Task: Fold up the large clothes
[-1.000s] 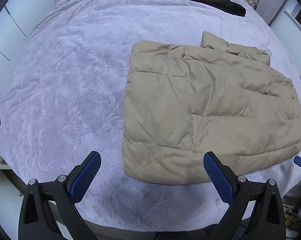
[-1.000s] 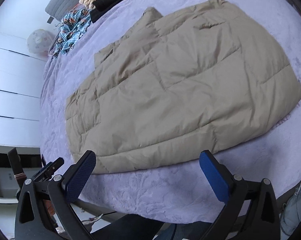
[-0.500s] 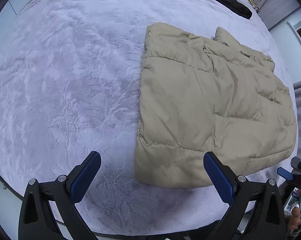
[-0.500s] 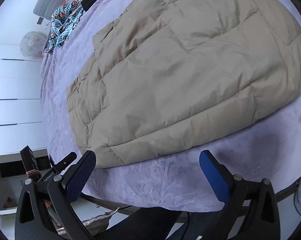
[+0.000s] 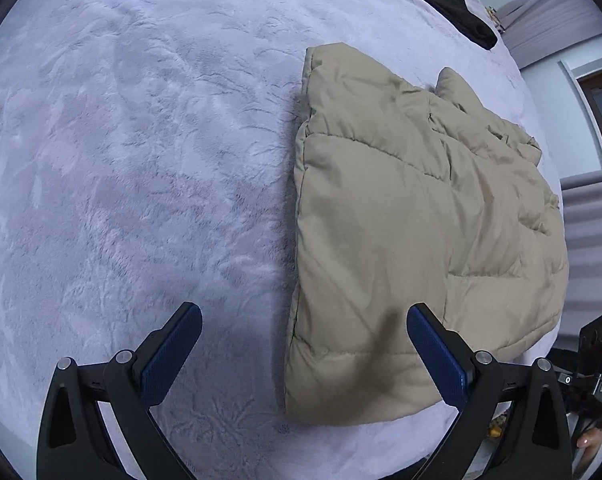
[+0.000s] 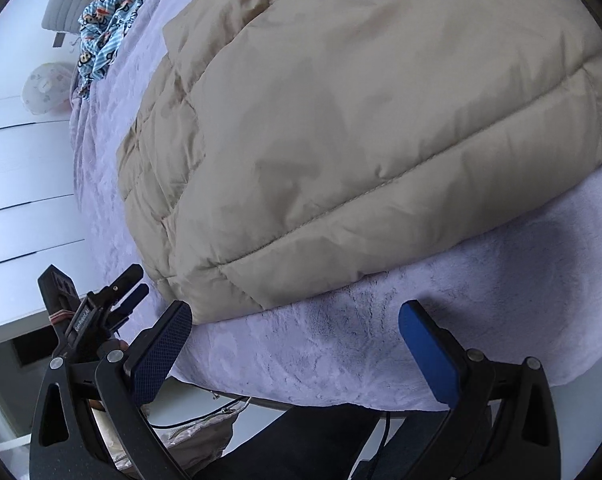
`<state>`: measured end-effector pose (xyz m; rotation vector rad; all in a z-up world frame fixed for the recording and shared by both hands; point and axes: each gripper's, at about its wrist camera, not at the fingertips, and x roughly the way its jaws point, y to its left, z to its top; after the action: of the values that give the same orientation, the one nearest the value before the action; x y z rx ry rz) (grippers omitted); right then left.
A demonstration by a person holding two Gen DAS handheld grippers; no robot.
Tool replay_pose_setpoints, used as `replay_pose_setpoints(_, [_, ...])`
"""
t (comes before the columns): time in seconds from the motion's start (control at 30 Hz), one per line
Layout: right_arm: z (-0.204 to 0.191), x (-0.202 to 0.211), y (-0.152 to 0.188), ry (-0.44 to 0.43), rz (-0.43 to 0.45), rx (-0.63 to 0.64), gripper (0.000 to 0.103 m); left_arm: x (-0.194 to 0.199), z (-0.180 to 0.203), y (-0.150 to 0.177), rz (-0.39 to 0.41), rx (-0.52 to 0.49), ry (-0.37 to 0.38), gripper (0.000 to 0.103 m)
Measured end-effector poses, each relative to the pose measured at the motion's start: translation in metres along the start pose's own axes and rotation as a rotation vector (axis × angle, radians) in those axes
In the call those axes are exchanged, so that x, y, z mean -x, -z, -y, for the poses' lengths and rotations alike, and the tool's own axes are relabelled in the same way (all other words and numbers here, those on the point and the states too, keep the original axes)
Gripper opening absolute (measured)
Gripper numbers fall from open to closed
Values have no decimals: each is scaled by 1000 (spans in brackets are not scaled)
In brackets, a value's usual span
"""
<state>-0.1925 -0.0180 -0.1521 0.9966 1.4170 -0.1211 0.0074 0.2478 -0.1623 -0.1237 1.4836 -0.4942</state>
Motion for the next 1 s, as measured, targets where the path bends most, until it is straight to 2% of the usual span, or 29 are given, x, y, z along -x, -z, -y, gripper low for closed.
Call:
replay_pose_setpoints(0.07, [-2, 2, 0, 12, 7, 6, 103, -11, -3, -12, -14, -10, 59, 103])
replay_pose_setpoints(0.2, [-2, 7, 1, 21, 19, -8, 103, -42, -7, -31, -102, -30, 233, 102])
replay_pose_setpoints(0.27, [-2, 8, 1, 23, 24, -14, 103, -58, -3, -38, -137, -49, 296, 102])
replay_pose_setpoints(0.47, [-8, 13, 2, 53, 43, -5, 103, -87, 20, -63, -179, -109, 431, 103])
replay_pose_setpoints(0.53, [-10, 16, 0, 62, 53, -1, 103, -94, 27, -66, -204, -124, 453, 102])
replay_pose_setpoints(0.6, [-12, 22, -2, 78, 71, 12, 103, -97, 35, -66, -221, -155, 448, 75])
replay_pose_setpoints(0.63, [-14, 26, -3, 90, 84, 25, 103, -99, 38, -67, -245, -155, 488, 45])
replay_pose_setpoints(0.67, [-15, 32, -5, 109, 103, 39, 103, -97, 38, -67, -255, -122, 529, 34])
replay_pose_setpoints(0.8, [-23, 62, -18, 193, 225, 107, 101, -78, 50, -66, -218, -131, 521, 26])
replay_pose_setpoints(0.87, [-28, 73, -27, 227, 290, 152, 68, -62, 58, -65, -201, -136, 526, 25])
replay_pose_setpoints(0.9, [-30, 74, -33, 254, 307, 173, 32, -54, 64, -65, -192, -138, 530, 25])
replay_pose_setpoints(0.93, [-30, 73, -40, 271, 319, 192, 23, -45, 70, -64, -182, -144, 531, 25])
replay_pose_setpoints(1.0, [-31, 67, -57, 247, 336, 228, 19, -29, 85, -63, -163, -159, 515, 25])
